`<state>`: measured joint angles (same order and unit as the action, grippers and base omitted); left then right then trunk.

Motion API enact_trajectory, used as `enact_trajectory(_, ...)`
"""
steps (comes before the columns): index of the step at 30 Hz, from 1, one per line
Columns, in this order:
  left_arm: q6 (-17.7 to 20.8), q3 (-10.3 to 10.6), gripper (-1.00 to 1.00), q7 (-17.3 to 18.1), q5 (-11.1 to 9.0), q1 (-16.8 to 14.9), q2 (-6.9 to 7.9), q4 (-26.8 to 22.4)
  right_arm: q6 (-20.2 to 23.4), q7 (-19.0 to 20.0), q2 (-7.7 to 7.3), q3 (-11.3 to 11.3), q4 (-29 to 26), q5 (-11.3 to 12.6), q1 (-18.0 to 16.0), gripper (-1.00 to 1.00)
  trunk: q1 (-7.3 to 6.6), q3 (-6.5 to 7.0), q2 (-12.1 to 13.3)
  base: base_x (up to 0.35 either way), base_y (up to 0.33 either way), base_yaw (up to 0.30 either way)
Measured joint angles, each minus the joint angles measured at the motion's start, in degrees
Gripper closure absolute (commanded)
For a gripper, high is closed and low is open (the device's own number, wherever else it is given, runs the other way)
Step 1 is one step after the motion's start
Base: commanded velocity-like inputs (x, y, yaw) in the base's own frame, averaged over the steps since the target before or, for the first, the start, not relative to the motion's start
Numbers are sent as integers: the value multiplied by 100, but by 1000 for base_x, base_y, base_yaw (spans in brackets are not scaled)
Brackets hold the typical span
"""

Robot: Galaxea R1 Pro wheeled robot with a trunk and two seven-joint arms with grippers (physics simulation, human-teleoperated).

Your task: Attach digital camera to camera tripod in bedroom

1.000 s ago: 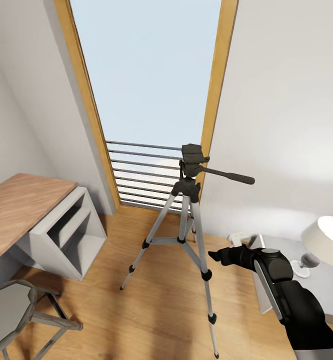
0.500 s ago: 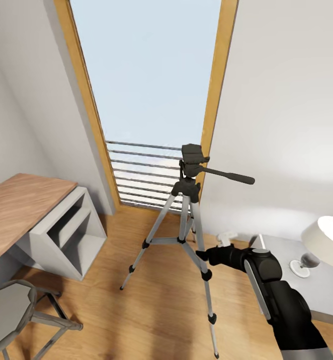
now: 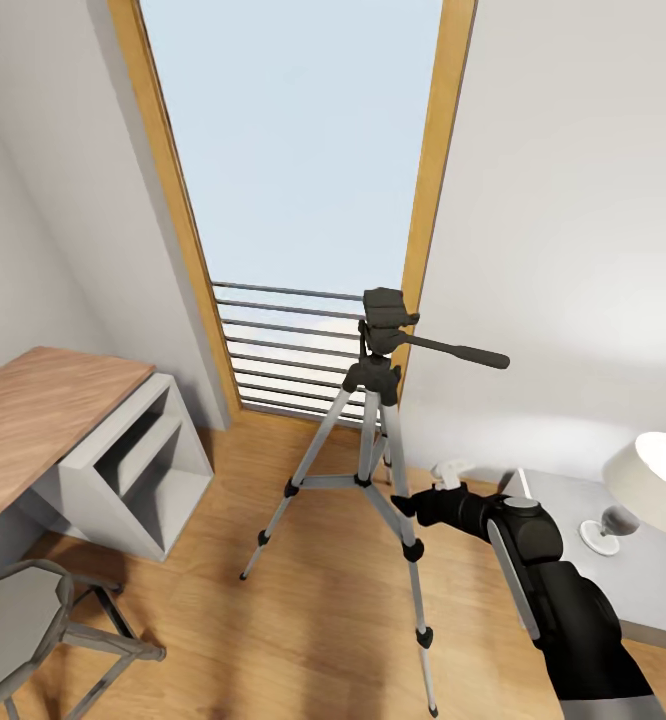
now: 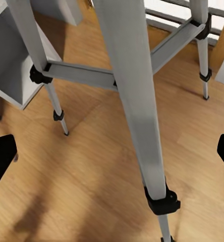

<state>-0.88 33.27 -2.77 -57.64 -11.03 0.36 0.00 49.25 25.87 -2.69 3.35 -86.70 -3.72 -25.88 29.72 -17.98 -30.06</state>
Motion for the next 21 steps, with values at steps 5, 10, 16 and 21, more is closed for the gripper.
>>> enact_trajectory(5, 0, 0, 100, 0, 0, -1, 0, -2, -181, -1, 10, -7, 3, 1, 0, -100, 0, 0, 0, 0, 0, 0)
enact_trajectory(10, 6, 0, 100, 11, 0, -1, 2, -1, -421, -1, 16, -4, 34, 29, 0, -100, -2, 0, 0, 115, 0, 0)
enact_trajectory(16, 5, 0, 100, 16, 0, -1, 7, -1, -484, 0, 17, 3, 50, 54, 0, -100, -1, 0, 0, 140, 0, 0)
enact_trajectory(21, 1, -3, 100, 17, 0, -1, 8, -1, -495, 1, 70, 5, 53, 60, 0, -100, 0, 0, 0, 34, 0, 0)
